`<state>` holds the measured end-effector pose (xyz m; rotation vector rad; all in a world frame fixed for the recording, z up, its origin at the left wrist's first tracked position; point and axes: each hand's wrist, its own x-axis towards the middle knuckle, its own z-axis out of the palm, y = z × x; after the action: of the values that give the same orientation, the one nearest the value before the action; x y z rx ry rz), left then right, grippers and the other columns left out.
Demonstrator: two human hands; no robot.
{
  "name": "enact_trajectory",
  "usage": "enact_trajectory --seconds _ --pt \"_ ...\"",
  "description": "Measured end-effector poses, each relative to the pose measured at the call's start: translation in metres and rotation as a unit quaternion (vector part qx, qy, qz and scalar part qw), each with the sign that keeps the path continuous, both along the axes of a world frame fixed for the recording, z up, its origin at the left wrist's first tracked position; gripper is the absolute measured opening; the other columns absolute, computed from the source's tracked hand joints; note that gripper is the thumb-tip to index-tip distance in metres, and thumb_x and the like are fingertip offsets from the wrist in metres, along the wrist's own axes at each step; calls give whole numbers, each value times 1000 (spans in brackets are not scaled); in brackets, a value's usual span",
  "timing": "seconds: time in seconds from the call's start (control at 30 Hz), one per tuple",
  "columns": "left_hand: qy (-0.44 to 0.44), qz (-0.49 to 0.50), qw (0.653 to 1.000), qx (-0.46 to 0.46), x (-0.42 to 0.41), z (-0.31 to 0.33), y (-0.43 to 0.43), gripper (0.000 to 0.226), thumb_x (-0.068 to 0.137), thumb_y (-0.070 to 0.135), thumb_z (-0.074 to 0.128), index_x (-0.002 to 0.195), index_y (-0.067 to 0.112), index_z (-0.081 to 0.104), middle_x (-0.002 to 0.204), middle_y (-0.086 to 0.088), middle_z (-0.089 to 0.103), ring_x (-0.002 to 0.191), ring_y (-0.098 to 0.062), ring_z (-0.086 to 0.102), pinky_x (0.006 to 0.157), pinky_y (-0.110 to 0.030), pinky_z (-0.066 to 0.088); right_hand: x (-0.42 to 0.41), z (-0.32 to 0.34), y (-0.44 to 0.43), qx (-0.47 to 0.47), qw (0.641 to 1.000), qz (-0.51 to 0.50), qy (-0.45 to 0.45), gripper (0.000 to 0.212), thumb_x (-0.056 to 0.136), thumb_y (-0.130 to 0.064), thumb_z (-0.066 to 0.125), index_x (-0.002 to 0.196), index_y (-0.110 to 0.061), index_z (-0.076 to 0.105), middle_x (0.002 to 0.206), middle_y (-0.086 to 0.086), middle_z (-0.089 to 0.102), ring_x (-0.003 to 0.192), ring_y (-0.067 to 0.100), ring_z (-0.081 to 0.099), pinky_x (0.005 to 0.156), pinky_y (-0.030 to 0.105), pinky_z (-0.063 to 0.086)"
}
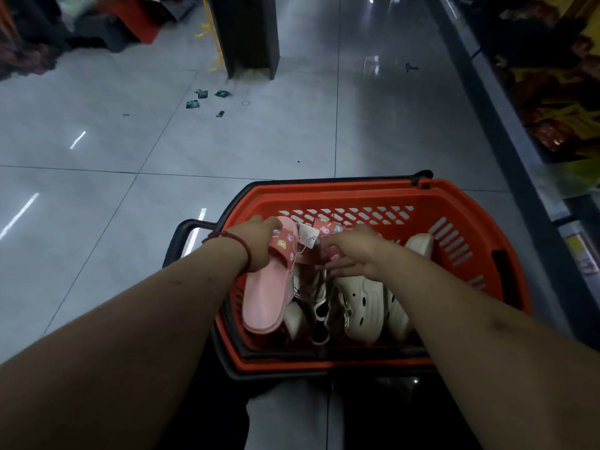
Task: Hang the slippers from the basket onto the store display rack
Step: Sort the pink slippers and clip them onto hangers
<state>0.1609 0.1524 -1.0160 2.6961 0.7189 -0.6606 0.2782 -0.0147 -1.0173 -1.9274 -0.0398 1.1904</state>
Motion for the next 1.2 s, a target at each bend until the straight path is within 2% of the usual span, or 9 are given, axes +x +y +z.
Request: enact_trajectory --seconds 0.13,0.3,0.47,0.63,0.77,0.87,0.97,1.07,1.2 --pt "-40 14 999 4 1 11 3 59 82 14 65 138 15 45 137 -11 46 122 -31 53 102 -35 44 7 5 -3 32 998 -50 36 14 97 3 53 110 9 55 91 26 71 76 32 71 70 38 60" --pt "-102 13 994 -22 0 28 -4 59 77 15 72 133 17 52 126 -8 47 112 -29 56 92 -29 43 29 11 -19 -19 989 -93 -115 28 96 4 44 120 8 58 75 19 63 51 21 55 41 23 40" --pt "-180 44 983 -15 1 45 -12 63 72 17 75 131 20 52 124 -6 44 107 -28 56 88 -30 46 52 30 -46 -58 952 -49 -296 19 94 -8 49 100 -2 66 106 18 69 86 30 63 72 30 46" --pt "-190 11 982 -12 4 47 -32 64 73 25 77 131 21 52 126 -7 44 109 -28 55 96 -36 47 55 42 -62 -90 937 52 -332 33 98 -6 48 128 -2 63 130 17 63 116 33 61 91 31 52" --pt "-172 -16 985 -26 15 42 -47 67 75 24 77 136 20 51 127 -6 44 110 -28 55 96 -37 48 54 48 -74 -9 964 11 -265 28 95 -11 53 115 -1 69 118 22 68 111 37 64 55 19 45" --pt "-185 -24 982 -34 26 38 -58 67 76 22 77 138 19 51 126 -6 43 107 -26 54 92 -30 44 55 49 -82 9 972 13 -235 28 95 -12 52 115 2 67 119 26 66 112 42 63 44 14 39" --pt "-212 -24 976 -49 38 33 -67 68 74 19 78 137 19 52 123 -6 45 108 -25 54 93 -28 44 61 49 -88 -5 967 42 -252 28 96 -13 51 114 1 68 119 25 67 93 38 68 54 19 41" --pt "-244 -22 966 -80 49 29 -80 73 73 18 80 140 18 51 128 -7 45 115 -25 52 98 -23 39 72 47 -94 -22 962 46 -269 29 95 -13 51 114 0 67 119 25 67 61 14 53 53 19 40" --pt "-238 3 963 -131 59 15 -104 89 73 24 85 149 20 40 139 -9 42 121 -25 51 96 -20 35 85 41 -105 -55 959 56 -273 31 95 -11 50 120 1 64 121 25 66 57 13 50 52 20 42"
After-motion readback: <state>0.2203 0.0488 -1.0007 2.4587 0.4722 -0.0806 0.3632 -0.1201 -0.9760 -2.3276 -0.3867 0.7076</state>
